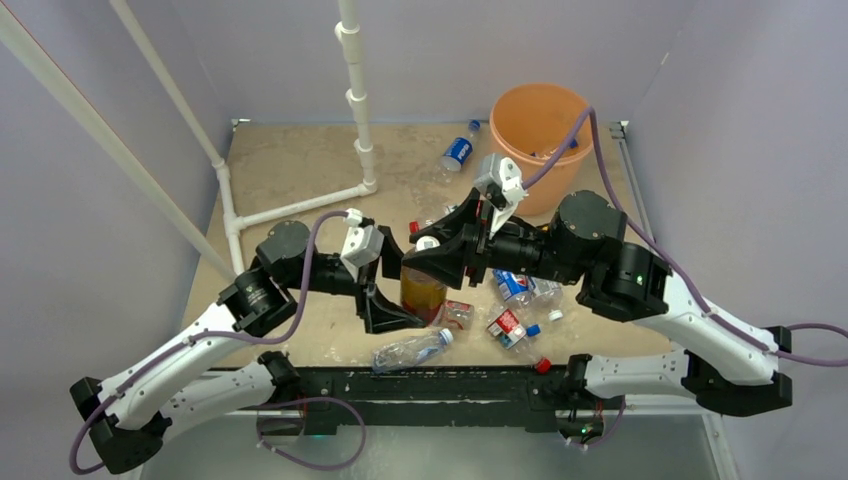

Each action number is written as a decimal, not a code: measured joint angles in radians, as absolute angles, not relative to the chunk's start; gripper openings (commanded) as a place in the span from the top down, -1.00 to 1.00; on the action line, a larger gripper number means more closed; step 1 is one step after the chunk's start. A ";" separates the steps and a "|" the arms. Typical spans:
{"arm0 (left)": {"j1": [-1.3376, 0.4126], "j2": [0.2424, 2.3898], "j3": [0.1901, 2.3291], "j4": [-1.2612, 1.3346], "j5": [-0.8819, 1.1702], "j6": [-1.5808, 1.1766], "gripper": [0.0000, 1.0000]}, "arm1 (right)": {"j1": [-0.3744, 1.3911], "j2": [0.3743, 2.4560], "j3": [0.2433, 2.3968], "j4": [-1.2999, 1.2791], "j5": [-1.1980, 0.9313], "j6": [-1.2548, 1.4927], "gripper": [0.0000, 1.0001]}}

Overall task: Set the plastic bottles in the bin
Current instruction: Place the plastic bottle in the trash bin.

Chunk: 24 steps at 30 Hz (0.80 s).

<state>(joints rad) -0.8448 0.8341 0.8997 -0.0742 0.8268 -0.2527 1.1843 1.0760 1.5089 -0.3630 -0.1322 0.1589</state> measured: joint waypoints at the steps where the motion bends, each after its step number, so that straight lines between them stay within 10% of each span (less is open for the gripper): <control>1: -0.845 0.833 0.895 -0.060 0.823 -0.264 -0.68 | 1.184 1.077 1.507 -0.362 -0.136 0.159 1.00; 5: -0.845 0.812 0.876 0.008 0.800 -0.304 -0.75 | 1.184 1.078 1.476 -0.346 -0.152 0.165 1.00; 14: -0.845 0.796 0.855 0.112 0.798 -0.354 0.23 | 1.185 1.053 1.415 -0.307 -0.157 0.194 0.96; 18: -0.844 0.801 0.855 0.121 0.799 -0.358 0.40 | 1.184 1.052 1.414 -0.306 -0.157 0.200 0.11; 24: -0.845 0.789 0.852 0.121 0.785 -0.358 0.39 | 1.184 1.025 1.395 -0.269 -0.156 0.213 -0.19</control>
<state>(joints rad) -0.8448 0.7895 0.8524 0.1211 0.7849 -0.3580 1.1843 1.0252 1.3952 -0.2691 -0.1558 0.2127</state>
